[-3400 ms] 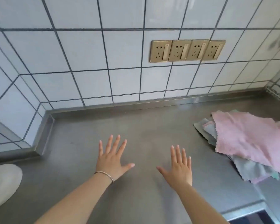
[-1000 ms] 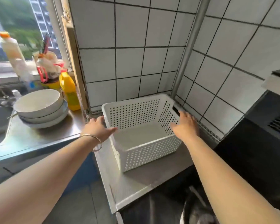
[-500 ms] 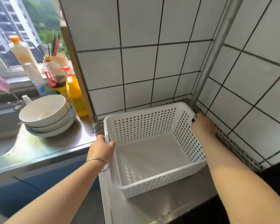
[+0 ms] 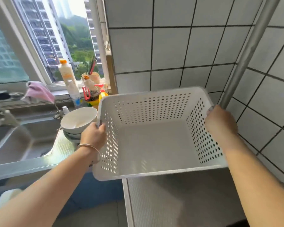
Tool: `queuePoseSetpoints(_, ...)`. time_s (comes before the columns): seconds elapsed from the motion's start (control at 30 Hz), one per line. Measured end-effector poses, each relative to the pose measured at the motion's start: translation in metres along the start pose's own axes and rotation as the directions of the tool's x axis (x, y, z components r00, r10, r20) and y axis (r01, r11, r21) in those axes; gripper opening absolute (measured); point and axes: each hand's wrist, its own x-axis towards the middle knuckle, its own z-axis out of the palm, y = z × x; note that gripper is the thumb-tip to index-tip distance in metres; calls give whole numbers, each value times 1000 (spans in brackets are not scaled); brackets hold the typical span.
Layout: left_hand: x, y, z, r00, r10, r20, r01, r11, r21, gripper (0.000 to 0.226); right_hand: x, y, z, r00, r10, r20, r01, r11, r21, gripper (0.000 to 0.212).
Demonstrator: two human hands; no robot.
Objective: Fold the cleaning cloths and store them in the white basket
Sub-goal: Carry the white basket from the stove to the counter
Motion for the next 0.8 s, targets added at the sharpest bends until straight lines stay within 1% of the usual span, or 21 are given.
queuePoseSetpoints(0.07, 0, -4, -46, 999, 29, -42, -31, 998, -62, 34, -28, -29, -17, 997, -80, -18, 80, 996, 36, 26)
queuePoseSetpoints(0.17, -14, -11, -114, 994, 1, -113, -13, 995, -101, 26, -71, -71, -35, 995, -97, -21, 98, 992, 76, 28)
queuePoseSetpoints(0.23, -30, -26, -168, 984, -4, -178, -17, 993, -118, 23, -107, -106, -44, 988, -155, -13, 155, 981, 113, 30)
queuePoseSetpoints(0.37, -67, -75, -282, 949, -41, -312, -6, 989, -149, 29, -192, -171, -62, 947, -321, -8, 317, 929, 189, 27)
queuePoseSetpoints(0.43, -90, -103, -327, 931, -103, -349, 52, 987, -155, 38, -234, -195, -66, 919, -395, -6, 386, 894, 227, 26)
queuePoseSetpoints(0.47, -107, -121, -355, 917, -129, -378, 67, 983, -171, 35, -261, -211, -65, 897, -441, -2, 426, 866, 262, 27)
queuePoseSetpoints(0.53, -148, -161, -411, 872, -138, -469, 92, 989, -118, 30, -321, -245, -60, 863, -504, 33, 469, 824, 318, 31)
queuePoseSetpoints(0.6, -191, -204, -462, 831, -146, -537, 100, 988, -114, 37, -383, -275, -53, 839, -540, 71, 485, 800, 353, 33)
queuePoseSetpoints(0.63, -216, -230, -491, 813, -169, -557, 120, 985, -125, 38, -420, -291, -47, 812, -575, 98, 508, 780, 366, 33)
queuePoseSetpoints(0.73, -283, -310, -568, 727, -311, -612, 240, 950, -198, 49, -527, -327, -23, 706, -681, 193, 581, 713, 392, 26)
queuePoseSetpoints(0.8, -326, -361, -613, 665, -388, -638, 312, 921, -234, 42, -596, -349, -6, 643, -725, 248, 566, 667, 484, 23)
